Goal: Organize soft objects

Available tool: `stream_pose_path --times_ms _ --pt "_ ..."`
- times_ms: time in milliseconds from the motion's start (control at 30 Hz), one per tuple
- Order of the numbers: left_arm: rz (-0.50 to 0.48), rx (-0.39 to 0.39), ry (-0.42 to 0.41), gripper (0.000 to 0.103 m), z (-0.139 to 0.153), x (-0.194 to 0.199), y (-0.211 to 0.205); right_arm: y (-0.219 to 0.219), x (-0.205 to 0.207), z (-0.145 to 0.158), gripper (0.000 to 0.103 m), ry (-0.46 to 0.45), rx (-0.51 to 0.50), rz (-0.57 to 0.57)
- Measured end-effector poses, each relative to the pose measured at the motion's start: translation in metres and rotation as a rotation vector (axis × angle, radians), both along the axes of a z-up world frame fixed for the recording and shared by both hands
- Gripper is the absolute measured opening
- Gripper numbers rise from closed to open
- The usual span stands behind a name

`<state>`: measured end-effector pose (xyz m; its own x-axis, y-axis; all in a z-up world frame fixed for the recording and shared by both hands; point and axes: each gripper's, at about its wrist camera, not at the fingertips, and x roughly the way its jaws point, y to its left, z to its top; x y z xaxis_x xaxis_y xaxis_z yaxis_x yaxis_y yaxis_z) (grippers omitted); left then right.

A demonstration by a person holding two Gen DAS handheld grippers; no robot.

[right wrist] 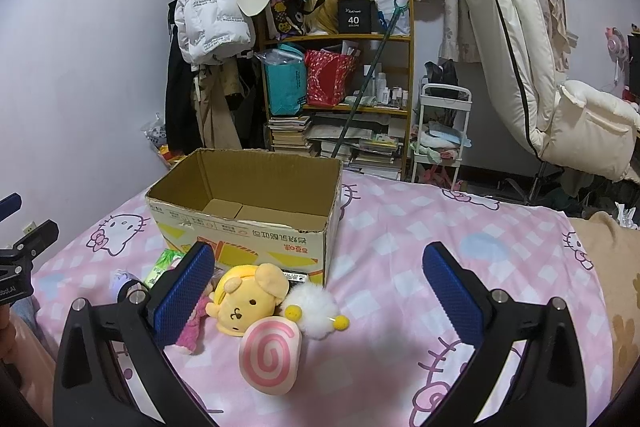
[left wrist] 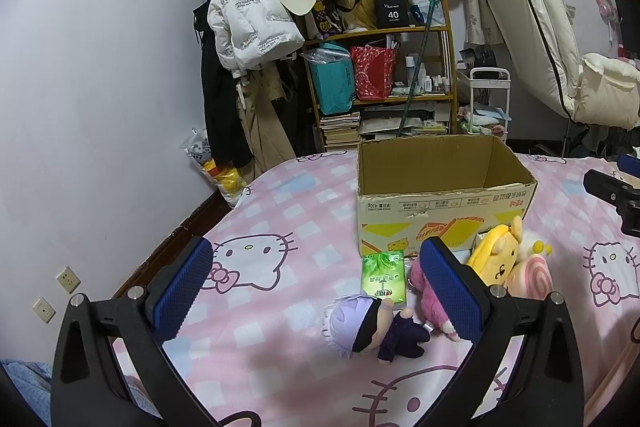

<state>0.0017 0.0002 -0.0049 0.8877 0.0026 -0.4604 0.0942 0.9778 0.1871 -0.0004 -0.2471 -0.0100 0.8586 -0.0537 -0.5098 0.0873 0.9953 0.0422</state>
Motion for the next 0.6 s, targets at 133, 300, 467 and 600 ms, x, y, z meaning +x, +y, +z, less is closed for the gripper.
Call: stream_pose_path --times_ms 133,300,467,600 --pt "0.002 0.001 0.0 0.102 0.0001 0.0002 -0.0002 -0.0001 0.0004 0.0004 0.103 0.001 0.001 0.0" --pt "0.002 0.002 0.0 0.102 -0.0009 0.0006 -0.001 -0.0005 -0.0011 -0.001 0.103 0.001 0.002 0.002" --pt "0.002 0.001 0.0 0.102 -0.0009 0.0011 -0.0005 -0.001 -0.0008 0.0003 0.103 0.0 0.001 -0.002" --pt "0.005 0.0 0.001 0.102 -0.0015 0.0006 0.0003 -0.0004 -0.002 -0.0029 0.103 -0.007 0.002 -0.007"
